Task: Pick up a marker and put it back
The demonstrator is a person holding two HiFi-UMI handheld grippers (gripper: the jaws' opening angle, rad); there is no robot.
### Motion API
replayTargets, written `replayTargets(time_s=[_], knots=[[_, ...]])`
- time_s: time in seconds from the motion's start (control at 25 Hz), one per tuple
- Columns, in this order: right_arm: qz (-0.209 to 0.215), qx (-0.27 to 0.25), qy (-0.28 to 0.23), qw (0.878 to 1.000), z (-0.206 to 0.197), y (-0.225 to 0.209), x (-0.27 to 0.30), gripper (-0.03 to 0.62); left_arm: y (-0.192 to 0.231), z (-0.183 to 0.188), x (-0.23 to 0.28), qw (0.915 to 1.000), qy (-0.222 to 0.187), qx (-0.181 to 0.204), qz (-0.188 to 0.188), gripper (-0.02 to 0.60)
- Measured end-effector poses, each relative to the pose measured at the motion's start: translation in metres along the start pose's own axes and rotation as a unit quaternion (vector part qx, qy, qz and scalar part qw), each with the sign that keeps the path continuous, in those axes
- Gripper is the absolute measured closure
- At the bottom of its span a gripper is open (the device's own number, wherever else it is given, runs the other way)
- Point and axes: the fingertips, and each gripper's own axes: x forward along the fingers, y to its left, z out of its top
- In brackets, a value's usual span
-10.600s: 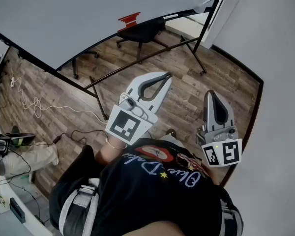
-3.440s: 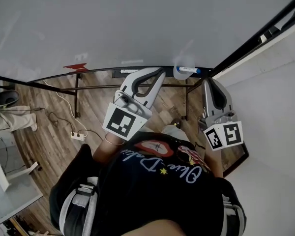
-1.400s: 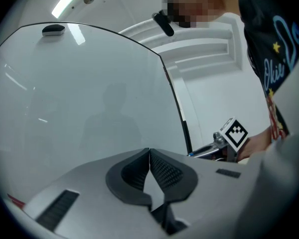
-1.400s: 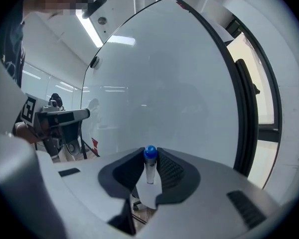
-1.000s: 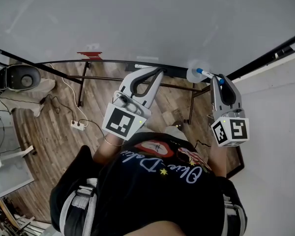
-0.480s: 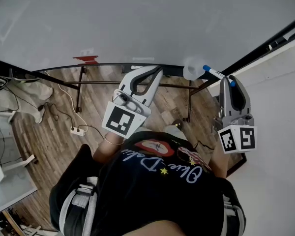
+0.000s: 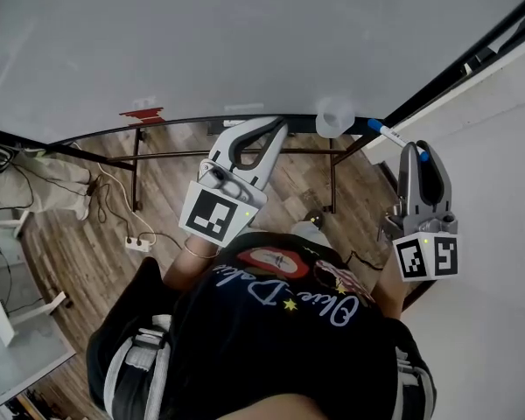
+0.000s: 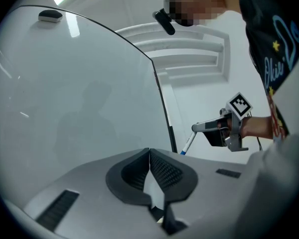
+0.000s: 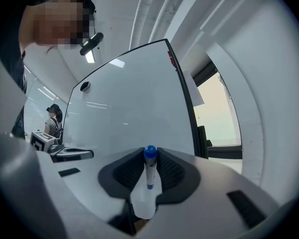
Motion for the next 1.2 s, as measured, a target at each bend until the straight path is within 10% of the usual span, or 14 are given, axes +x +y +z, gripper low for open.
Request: replayTargets(time_s=[1.2], knots=[[0.003, 0.010, -0.011, 1.000, 0.006, 0.003, -0.003, 0.520, 0.004, -0.001, -0.001, 1.0000, 0.002, 0.001, 0.001, 0.578]])
